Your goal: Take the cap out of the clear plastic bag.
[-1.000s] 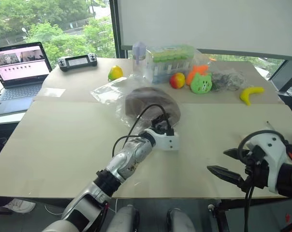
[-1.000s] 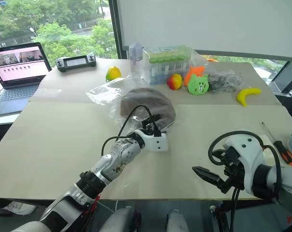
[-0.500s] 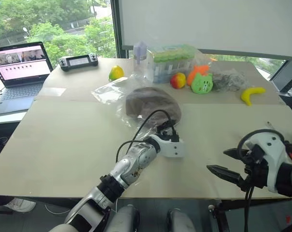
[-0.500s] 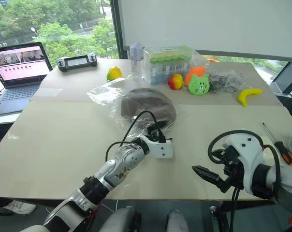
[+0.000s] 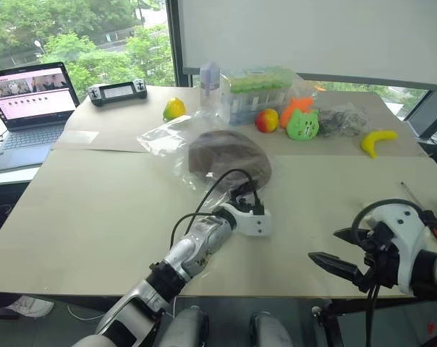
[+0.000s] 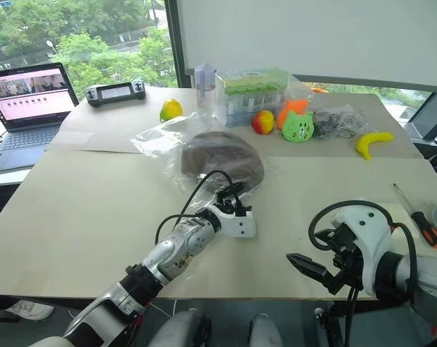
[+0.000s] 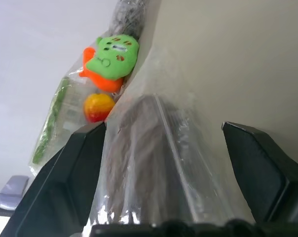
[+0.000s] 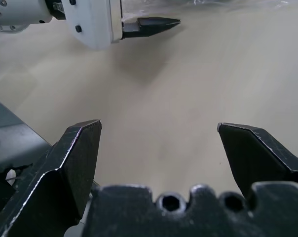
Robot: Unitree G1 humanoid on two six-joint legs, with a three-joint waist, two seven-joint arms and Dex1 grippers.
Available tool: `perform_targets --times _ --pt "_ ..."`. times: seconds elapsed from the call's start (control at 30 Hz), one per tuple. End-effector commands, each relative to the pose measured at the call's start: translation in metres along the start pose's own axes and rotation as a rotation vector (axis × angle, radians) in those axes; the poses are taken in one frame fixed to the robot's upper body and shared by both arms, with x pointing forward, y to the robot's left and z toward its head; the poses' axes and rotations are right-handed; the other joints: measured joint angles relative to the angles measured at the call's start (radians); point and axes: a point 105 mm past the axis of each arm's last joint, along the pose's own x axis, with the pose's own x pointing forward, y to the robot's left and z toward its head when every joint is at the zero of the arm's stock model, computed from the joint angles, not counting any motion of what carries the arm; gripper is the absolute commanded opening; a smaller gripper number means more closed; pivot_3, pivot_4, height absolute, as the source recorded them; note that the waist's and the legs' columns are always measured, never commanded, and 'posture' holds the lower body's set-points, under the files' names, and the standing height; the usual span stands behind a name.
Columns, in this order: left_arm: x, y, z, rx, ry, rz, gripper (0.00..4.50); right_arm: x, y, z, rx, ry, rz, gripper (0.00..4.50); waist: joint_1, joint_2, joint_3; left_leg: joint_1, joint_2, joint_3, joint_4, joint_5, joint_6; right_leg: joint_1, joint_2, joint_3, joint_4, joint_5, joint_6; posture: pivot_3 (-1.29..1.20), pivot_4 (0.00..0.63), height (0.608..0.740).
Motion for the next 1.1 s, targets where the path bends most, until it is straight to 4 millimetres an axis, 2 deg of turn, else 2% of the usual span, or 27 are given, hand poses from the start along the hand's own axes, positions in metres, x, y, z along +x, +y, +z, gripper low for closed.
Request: perform_targets --times 0.03,0.53,0.63,0.77,0.83,1.1 --pt "0.005 0.017 0.002 0.019 0.022 0.103 4.02 -0.005 0.0 0.01 -0.033 -0.027 -0.011 4.5 0.0 0.0 0.0 0.0 0.0 0.0 0.0 0.0 0.0 0.0 0.0 0.0 0.0 0.0 0.0 0.0 0.15 0.739" --pt "0.01 0.048 0.0 0.026 0.062 0.251 4.02 -0.004 -0.003 0.01 -0.034 -0.026 -0.021 4.5 0.001 0.0 0.0 -0.001 0.0 0.0 0.0 0.0 0.0 0.0 0.0 0.0 0.0 0.0 0.0 0.0 0.15 0.739" --pt "0.011 0.053 -0.006 0.02 0.086 0.248 4.02 -0.003 -0.002 0.01 -0.034 -0.031 -0.021 4.5 0.001 0.0 0.0 -0.001 0.0 0.0 0.0 0.0 0.0 0.0 0.0 0.0 0.0 0.0 0.0 0.0 0.15 0.739" --pt "0.012 0.051 -0.017 -0.001 0.132 0.215 4.02 -0.003 -0.003 0.01 -0.033 -0.035 -0.025 4.5 0.001 0.0 0.0 -0.001 0.0 0.0 0.0 0.0 0.0 -0.001 0.0 0.0 0.0 0.0 0.0 0.0 0.15 0.739" --pt "0.011 0.043 -0.023 -0.019 0.154 0.172 4.02 -0.002 -0.004 0.01 -0.033 -0.039 -0.028 4.5 0.0 0.0 0.0 -0.001 0.0 0.0 0.0 0.0 0.0 -0.001 0.0 0.0 0.0 0.0 0.0 0.0 0.15 0.739" --pt "0.011 0.033 -0.025 -0.067 0.157 0.107 4.02 0.0 -0.006 0.011 -0.035 -0.05 -0.037 4.5 0.001 0.0 0.0 -0.001 0.0 0.0 0.0 0.0 0.0 -0.001 0.0 0.0 0.0 0.0 0.0 0.0 0.15 0.739"
